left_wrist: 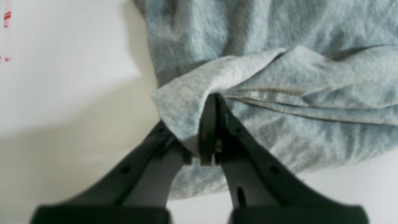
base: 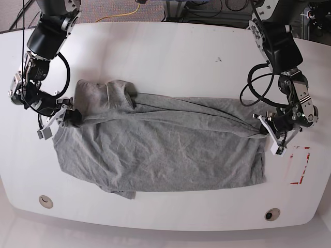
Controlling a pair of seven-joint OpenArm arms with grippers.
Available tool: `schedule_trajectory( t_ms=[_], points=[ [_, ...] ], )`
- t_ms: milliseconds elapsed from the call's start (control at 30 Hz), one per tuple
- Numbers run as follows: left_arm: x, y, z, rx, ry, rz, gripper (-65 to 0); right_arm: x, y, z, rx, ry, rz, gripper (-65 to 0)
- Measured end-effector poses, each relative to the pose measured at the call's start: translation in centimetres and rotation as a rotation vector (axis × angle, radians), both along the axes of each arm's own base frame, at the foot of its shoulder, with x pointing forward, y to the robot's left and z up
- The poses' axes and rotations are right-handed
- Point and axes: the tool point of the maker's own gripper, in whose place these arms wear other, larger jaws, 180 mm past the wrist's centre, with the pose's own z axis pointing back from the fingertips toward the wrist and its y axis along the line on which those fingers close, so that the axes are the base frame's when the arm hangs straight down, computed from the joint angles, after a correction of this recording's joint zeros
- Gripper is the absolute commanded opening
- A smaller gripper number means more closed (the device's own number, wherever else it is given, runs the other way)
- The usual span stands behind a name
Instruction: Layout the t-shirt on the table in an organized manner, then fold the t-shirt properly
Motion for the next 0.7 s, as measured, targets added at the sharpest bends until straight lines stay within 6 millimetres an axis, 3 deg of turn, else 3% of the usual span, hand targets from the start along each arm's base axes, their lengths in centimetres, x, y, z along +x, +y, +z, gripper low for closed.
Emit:
schedule_trajectory(
  t_ms=[267,567,700],
  points=[
    [0.0,0.8,0.2,0.015,-0.002,0.008,-64.6,0.3,-0.4,-0.2,-0.032,-0.011,-0.015,-51.2],
    [0.0,2.0,0.7,0.037,-0.007,0.016,-64.4,0.2,-1.3,-0.7,-0.099,0.021,-0.013,-21.1],
    [-0.1,2.2,0.7,0.043,-0.004,0.017,-61.7,0.2,-1.3,-0.7,-0.101,0.022,-0.013,-14.0]
  ],
)
